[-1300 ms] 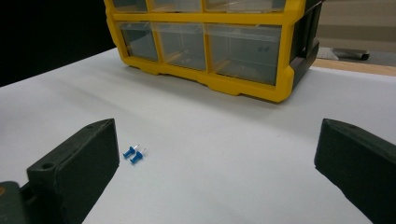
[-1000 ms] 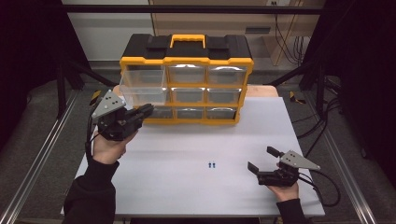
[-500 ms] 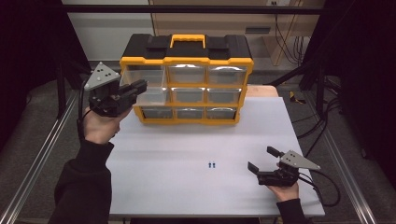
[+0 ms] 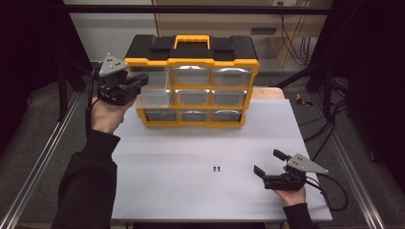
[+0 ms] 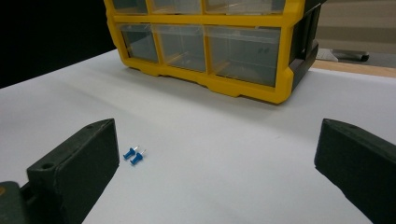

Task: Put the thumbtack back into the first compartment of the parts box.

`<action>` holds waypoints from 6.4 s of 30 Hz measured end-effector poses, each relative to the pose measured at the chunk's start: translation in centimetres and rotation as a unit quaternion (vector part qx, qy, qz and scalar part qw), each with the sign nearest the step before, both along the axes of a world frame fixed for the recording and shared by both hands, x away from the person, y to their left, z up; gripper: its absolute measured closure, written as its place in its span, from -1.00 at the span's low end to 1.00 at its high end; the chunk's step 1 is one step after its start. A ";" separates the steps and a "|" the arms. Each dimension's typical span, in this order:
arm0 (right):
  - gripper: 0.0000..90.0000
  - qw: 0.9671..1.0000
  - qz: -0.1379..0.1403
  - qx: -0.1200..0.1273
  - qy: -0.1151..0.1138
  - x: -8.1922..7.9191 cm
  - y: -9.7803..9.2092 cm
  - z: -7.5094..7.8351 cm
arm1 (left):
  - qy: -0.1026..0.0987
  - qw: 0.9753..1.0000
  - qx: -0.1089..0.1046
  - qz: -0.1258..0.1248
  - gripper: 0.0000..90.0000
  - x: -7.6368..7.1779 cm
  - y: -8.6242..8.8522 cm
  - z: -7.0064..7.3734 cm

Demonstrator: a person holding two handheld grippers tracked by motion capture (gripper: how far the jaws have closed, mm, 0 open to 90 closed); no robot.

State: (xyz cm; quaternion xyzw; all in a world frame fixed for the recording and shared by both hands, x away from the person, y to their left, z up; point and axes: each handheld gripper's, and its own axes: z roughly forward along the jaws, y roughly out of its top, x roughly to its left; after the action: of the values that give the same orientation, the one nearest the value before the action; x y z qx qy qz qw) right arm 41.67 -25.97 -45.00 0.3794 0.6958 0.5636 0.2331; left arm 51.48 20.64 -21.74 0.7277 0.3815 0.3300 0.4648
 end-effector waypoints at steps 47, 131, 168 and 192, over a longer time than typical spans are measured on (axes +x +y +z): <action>-0.99 1.000 -0.003 0.006 0.004 -0.1 0.1 0.1 | -0.039 0.996 -0.069 -0.049 -0.75 -5.6 2.1 -3.2; -0.99 1.000 -0.001 -0.001 -0.006 -0.1 -0.2 0.1 | 0.183 0.976 0.051 -0.104 0.23 -5.0 -16.9 -26.3; -0.99 1.000 0.001 0.006 -0.003 -0.2 -0.1 0.2 | 0.180 0.977 0.046 -0.103 0.88 -5.5 -16.6 -26.0; -0.99 1.000 0.001 0.003 -0.002 -0.1 0.0 0.1 | 0.102 0.988 -0.032 -0.109 0.88 -7.2 -10.1 -17.4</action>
State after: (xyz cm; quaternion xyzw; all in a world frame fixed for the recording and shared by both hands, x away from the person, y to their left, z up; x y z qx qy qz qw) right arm 41.56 -25.97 -44.93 0.3783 0.6941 0.5664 0.2330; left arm 44.33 10.56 -39.12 0.7796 0.3561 0.1890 0.4793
